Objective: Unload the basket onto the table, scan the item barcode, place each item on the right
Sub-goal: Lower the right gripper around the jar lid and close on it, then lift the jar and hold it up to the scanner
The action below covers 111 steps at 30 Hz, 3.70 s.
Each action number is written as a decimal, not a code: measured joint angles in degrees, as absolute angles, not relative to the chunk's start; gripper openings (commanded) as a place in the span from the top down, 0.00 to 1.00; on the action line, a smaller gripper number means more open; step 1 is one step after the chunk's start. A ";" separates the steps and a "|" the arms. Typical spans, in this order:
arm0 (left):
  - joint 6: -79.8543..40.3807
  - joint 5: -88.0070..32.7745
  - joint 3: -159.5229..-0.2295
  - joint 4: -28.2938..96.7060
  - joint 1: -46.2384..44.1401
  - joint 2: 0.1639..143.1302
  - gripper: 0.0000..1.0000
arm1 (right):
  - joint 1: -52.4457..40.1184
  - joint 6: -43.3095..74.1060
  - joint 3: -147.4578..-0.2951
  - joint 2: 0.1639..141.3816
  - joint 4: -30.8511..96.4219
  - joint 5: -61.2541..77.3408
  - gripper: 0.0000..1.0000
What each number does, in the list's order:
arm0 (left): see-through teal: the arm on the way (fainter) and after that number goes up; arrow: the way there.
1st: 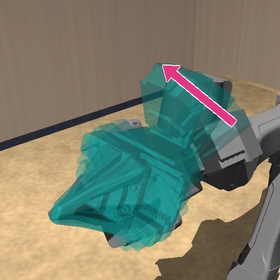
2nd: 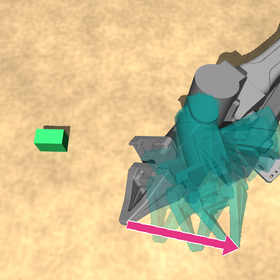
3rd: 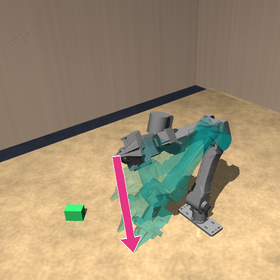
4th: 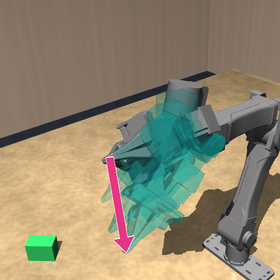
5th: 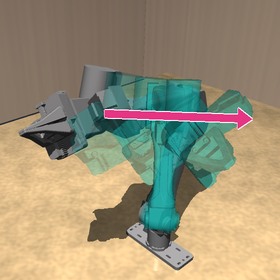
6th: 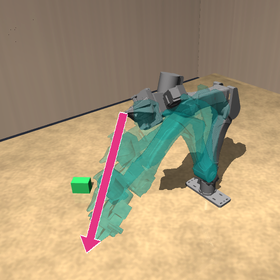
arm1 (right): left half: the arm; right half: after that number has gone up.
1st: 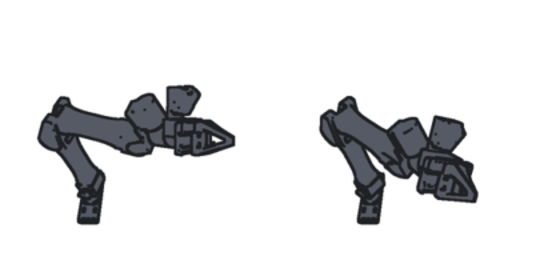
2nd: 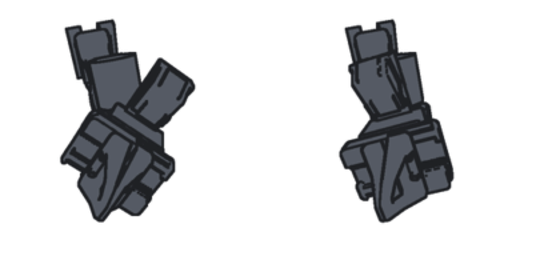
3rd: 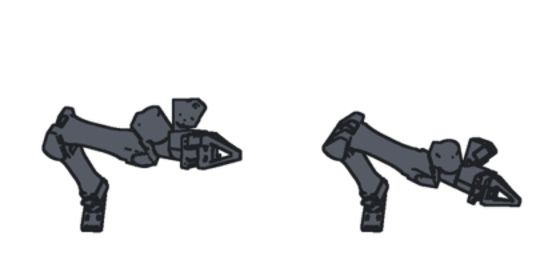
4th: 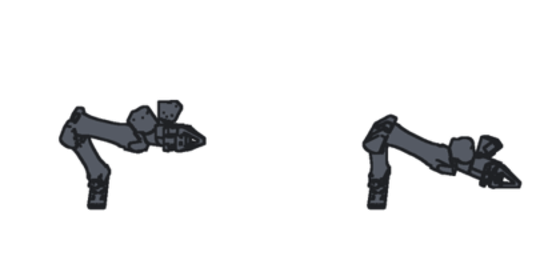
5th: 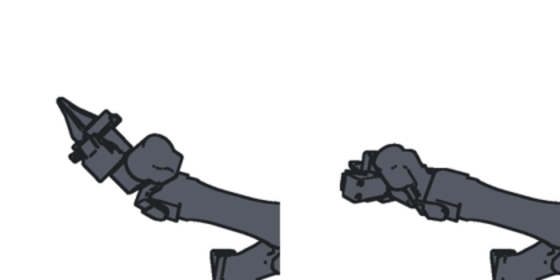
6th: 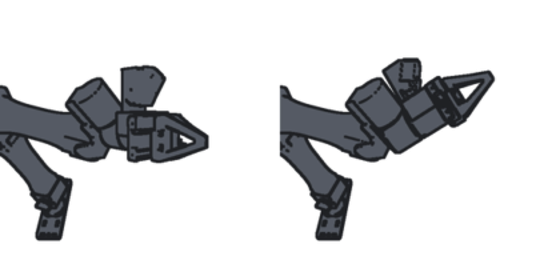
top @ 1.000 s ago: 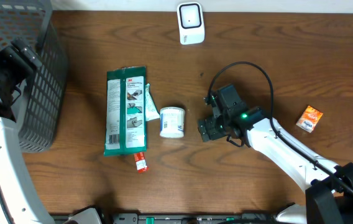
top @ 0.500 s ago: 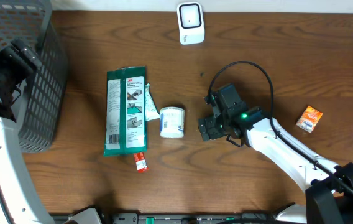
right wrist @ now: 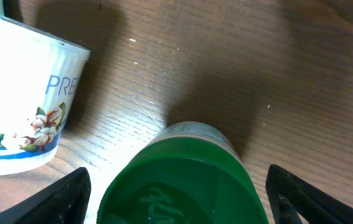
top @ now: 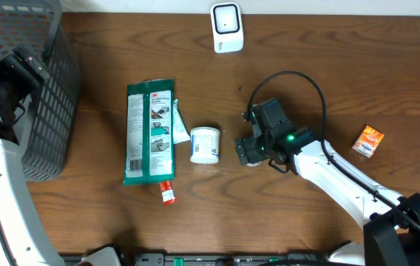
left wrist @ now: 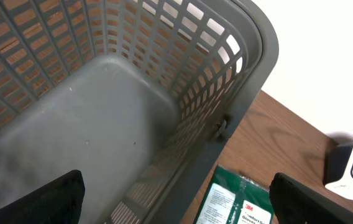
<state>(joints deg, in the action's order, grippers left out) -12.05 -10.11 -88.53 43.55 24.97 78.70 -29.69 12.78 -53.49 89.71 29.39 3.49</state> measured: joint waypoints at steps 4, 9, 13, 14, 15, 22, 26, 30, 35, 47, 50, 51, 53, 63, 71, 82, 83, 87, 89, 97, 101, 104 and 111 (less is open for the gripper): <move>-12.03 -10.11 -88.53 43.55 24.97 78.70 0.06 | -29.69 13.10 -53.49 89.71 30.02 3.14 0.25; -12.05 -10.11 -88.53 43.55 24.97 78.70 0.07 | -29.69 13.67 -53.45 89.71 32.10 3.01 0.27; -12.05 -10.11 -88.53 43.55 24.97 78.70 0.07 | -29.69 14.02 -53.41 89.71 31.29 3.01 0.23; -12.05 -10.11 -88.53 43.55 24.97 78.70 0.07 | -29.69 14.04 -53.39 89.71 30.46 2.98 0.22; -12.05 -10.13 -88.53 43.55 24.97 78.70 0.07 | -29.69 14.06 -53.39 89.71 29.76 2.98 0.22; -12.03 -10.11 -88.53 43.55 24.97 78.70 0.07 | -29.69 14.57 -52.64 89.71 28.84 2.98 0.22; -12.05 -10.11 -88.53 43.55 24.97 78.70 0.07 | -29.69 14.90 -51.13 89.71 28.84 2.98 0.26; -12.03 -10.11 -88.53 43.55 24.97 78.70 0.07 | -29.69 15.31 -51.16 89.67 28.18 2.66 0.36; -12.05 -10.11 -88.53 43.55 24.97 78.70 0.07 | -29.69 15.31 -51.72 89.30 29.65 2.39 0.38; -12.05 -10.11 -88.53 43.55 24.97 78.70 0.07 | -29.69 13.04 -53.30 86.26 36.82 2.31 0.37; -12.05 -10.13 -88.53 43.55 24.97 78.70 0.07 | -29.69 10.20 -53.30 86.63 36.60 1.37 0.14; -12.05 -10.11 -88.53 43.55 24.97 78.70 0.07 | -29.69 9.45 -53.30 86.80 36.56 1.21 0.07; -12.05 -10.13 -88.53 43.55 24.97 78.70 0.07 | -29.69 8.56 -53.30 86.83 36.40 1.04 0.02; -12.05 -10.13 -88.53 43.55 24.97 78.70 0.07 | -29.58 13.78 -53.32 87.37 36.80 0.60 0.10; -12.05 -10.11 -88.53 43.55 24.97 78.70 0.07 | -29.58 15.90 -53.32 92.33 36.75 0.73 0.22; -12.05 -10.11 -88.53 43.55 24.97 78.70 0.07 | -29.56 16.40 -53.52 92.53 37.89 1.52 0.39; -12.05 -10.11 -88.53 43.55 24.97 78.70 0.07 | -29.58 16.71 -53.76 92.53 38.46 1.50 0.39; -12.05 -10.11 -88.53 43.57 24.97 78.70 0.07 | -29.56 17.50 -56.45 92.64 44.53 1.54 0.41; -12.05 -10.13 -88.53 43.55 24.97 78.70 0.07 | -29.52 17.61 -59.44 92.82 48.03 1.54 0.50; -12.05 -10.11 -88.53 43.57 24.97 78.70 0.07 | -29.47 17.10 -75.79 92.92 57.54 1.52 0.99; -12.05 -10.11 -88.53 43.51 24.97 78.70 0.07 | -29.47 15.62 -85.71 92.95 59.92 1.50 0.99; -12.05 -10.11 -88.53 43.57 24.97 78.70 0.07 | -29.47 14.81 -94.30 92.95 59.40 0.05 0.99; -12.05 -10.11 -88.53 43.57 24.97 78.70 0.07 | -29.47 9.69 -99.68 92.95 47.05 -3.09 0.99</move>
<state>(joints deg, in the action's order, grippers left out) -12.05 -10.11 -88.53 43.57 24.97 78.70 -29.47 9.69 -99.68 92.95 47.05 -3.09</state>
